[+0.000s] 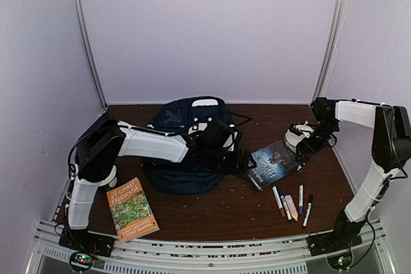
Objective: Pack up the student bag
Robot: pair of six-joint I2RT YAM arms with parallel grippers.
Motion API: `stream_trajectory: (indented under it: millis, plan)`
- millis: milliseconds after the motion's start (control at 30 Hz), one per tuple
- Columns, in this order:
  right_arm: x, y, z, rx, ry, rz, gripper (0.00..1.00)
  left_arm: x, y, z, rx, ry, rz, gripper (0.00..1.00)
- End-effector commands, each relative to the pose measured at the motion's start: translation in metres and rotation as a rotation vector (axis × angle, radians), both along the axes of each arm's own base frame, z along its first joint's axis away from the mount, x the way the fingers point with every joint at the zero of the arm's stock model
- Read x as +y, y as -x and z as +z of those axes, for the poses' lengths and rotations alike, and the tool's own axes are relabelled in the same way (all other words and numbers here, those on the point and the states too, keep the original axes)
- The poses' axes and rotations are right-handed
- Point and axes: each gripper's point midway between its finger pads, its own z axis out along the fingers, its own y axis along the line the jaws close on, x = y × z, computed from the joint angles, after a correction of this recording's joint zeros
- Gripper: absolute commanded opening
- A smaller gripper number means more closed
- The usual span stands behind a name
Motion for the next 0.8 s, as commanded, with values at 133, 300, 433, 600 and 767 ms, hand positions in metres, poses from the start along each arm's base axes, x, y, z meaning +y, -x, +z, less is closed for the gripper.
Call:
stream_trajectory:
  millis: [133, 300, 433, 600, 767]
  plan:
    - [-0.006, 0.005, -0.018, 0.079, 0.019, -0.041, 0.81, -0.018, -0.003, -0.014, 0.052, 0.036, 0.003, 0.80]
    - [-0.007, 0.003, -0.026, 0.107, 0.028, -0.038, 0.82, -0.018, -0.003, -0.021, 0.075, 0.026, 0.012, 0.80]
    - [0.001, 0.001, -0.029, 0.139, -0.014, -0.032, 0.83, -0.019, -0.002, -0.025, 0.089, 0.025, 0.011, 0.80]
    - [0.013, 0.005, -0.033, 0.198, -0.084, -0.018, 0.83, -0.017, -0.003, -0.025, 0.086, 0.024, 0.020, 0.80]
    - [0.025, 0.015, -0.034, 0.244, -0.132, 0.011, 0.81, -0.014, -0.004, -0.034, 0.114, 0.023, 0.030, 0.80]
